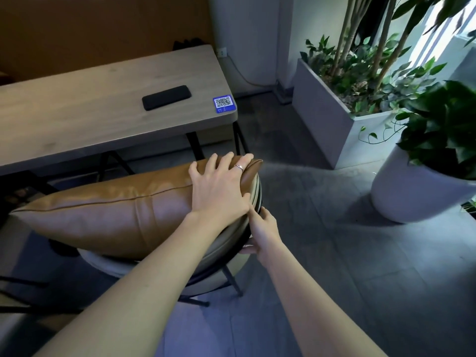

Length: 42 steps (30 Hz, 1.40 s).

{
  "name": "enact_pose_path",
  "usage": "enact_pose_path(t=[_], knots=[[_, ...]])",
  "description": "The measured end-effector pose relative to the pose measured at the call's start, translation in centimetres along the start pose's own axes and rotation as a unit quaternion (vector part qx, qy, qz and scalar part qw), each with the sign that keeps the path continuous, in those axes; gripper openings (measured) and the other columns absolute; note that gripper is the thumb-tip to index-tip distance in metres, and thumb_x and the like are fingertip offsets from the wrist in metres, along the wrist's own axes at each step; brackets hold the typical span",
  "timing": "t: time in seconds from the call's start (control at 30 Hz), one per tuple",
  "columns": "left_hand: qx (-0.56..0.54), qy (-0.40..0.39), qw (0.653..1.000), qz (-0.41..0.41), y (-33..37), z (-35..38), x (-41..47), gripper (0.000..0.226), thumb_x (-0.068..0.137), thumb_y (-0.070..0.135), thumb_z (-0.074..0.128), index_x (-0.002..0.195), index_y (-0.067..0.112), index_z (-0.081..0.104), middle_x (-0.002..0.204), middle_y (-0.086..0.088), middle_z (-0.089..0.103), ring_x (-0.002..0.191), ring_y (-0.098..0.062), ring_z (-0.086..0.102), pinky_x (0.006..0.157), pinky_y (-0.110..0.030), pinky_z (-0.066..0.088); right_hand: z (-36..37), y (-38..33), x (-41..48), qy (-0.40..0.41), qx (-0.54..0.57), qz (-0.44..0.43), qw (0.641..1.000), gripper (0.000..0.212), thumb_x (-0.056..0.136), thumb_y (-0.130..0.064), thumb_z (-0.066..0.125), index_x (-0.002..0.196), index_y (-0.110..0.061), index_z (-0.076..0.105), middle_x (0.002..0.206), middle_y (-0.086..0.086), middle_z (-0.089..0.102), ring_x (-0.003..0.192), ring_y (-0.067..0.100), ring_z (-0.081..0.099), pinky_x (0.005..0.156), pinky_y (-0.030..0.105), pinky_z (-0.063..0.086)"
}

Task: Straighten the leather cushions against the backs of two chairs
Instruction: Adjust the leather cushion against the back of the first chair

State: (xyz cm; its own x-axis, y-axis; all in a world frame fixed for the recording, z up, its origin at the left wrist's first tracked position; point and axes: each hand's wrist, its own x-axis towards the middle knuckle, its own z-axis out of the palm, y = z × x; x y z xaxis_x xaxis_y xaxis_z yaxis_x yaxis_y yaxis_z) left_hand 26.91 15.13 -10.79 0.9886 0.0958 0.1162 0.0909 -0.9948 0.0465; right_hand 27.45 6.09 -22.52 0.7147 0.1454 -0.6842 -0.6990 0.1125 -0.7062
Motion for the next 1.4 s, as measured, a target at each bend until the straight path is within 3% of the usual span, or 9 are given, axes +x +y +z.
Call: enact_pose_path(t=[0.1,0.3,0.47,0.73,0.93,1.07,1.2,1.33,1.4], knots=[[0.002,-0.003,1.000,0.004,-0.5,0.0,-0.4,0.080,0.092,0.050,0.065,0.160,0.043,0.024,0.168,0.001,0.033,0.155,-0.029,0.026,0.121,-0.061,0.017,0.5,0.7,-0.4,0.005,-0.001,0.004,1.000,0.098,0.063,-0.081,0.070,0.150,-0.039,0.052,0.139,0.004,0.064,0.109,0.044,0.072,0.064,0.060,0.066],[0.009,-0.009,1.000,0.007,-1.5,-0.4,-1.1,0.083,0.093,0.051,0.064,0.162,0.043,0.019,0.170,0.001,0.031,0.156,-0.029,0.024,0.121,-0.061,0.018,0.8,1.1,-1.0,-0.002,0.004,0.006,1.000,0.094,0.088,-0.069,0.069,0.167,-0.038,0.028,0.152,0.007,0.056,0.121,0.045,0.066,0.069,0.060,0.066],[0.000,-0.008,1.000,-0.008,-0.9,-0.3,-0.4,0.083,0.095,0.052,0.064,0.162,0.044,0.016,0.170,0.000,0.030,0.157,-0.031,0.023,0.121,-0.061,0.017,0.9,0.4,-0.5,0.007,0.004,0.012,1.000,0.106,0.079,-0.072,0.072,0.168,-0.039,0.023,0.158,0.008,0.051,0.127,0.046,0.063,0.065,0.066,0.063],[0.000,0.003,1.000,-0.023,-0.7,0.1,-0.2,0.081,0.095,0.052,0.064,0.162,0.045,0.018,0.170,0.000,0.031,0.156,-0.031,0.024,0.121,-0.061,0.018,0.8,0.4,0.6,0.009,-0.031,-0.005,0.999,0.112,0.059,-0.082,0.069,0.157,-0.033,0.046,0.151,0.009,0.059,0.120,0.046,0.066,0.058,0.061,0.065],[-0.006,-0.003,1.000,-0.030,-0.7,0.2,0.0,0.080,0.096,0.051,0.064,0.161,0.047,0.017,0.169,0.001,0.030,0.156,-0.031,0.024,0.121,-0.061,0.019,-0.1,-1.7,0.5,0.008,-0.135,-0.037,0.990,0.073,0.091,-0.050,0.068,0.153,-0.018,0.049,0.139,0.014,0.064,0.113,0.040,0.069,0.065,0.053,0.068],[-0.009,-0.002,1.000,-0.030,-0.6,0.5,0.0,0.080,0.096,0.050,0.064,0.161,0.046,0.017,0.169,0.001,0.030,0.156,-0.030,0.024,0.121,-0.062,0.018,-0.4,-2.2,0.4,0.006,-0.176,-0.051,0.983,0.079,0.093,-0.047,0.066,0.164,-0.024,0.039,0.145,0.014,0.062,0.117,0.039,0.069,0.068,0.044,0.068],[-0.008,0.008,1.000,-0.028,-0.7,0.7,-0.2,0.081,0.095,0.050,0.065,0.161,0.046,0.019,0.168,0.001,0.032,0.155,-0.030,0.025,0.120,-0.062,0.020,0.3,-2.2,0.3,0.008,-0.153,-0.051,0.987,0.094,0.068,-0.049,0.062,0.158,-0.025,0.047,0.136,0.011,0.068,0.114,0.040,0.070,0.071,0.056,0.068],[-0.010,0.008,1.000,-0.028,-0.7,0.7,-0.1,0.080,0.095,0.050,0.065,0.161,0.046,0.019,0.168,0.001,0.032,0.155,-0.030,0.025,0.120,-0.062,0.019,-0.5,-3.0,-0.2,-0.024,-0.140,-0.021,0.990,0.090,0.075,-0.036,0.066,0.160,-0.025,0.037,0.142,0.014,0.062,0.114,0.042,0.067,0.083,0.058,0.065],[-0.007,0.006,1.000,-0.028,-0.6,0.8,0.0,0.079,0.096,0.050,0.064,0.161,0.045,0.019,0.168,0.001,0.031,0.155,-0.031,0.025,0.120,-0.062,0.019,-0.7,-3.0,-0.4,-0.059,-0.168,0.007,0.984,0.106,0.070,-0.034,0.070,0.165,-0.027,0.023,0.154,0.015,0.053,0.127,0.045,0.060,0.088,0.059,0.062]])
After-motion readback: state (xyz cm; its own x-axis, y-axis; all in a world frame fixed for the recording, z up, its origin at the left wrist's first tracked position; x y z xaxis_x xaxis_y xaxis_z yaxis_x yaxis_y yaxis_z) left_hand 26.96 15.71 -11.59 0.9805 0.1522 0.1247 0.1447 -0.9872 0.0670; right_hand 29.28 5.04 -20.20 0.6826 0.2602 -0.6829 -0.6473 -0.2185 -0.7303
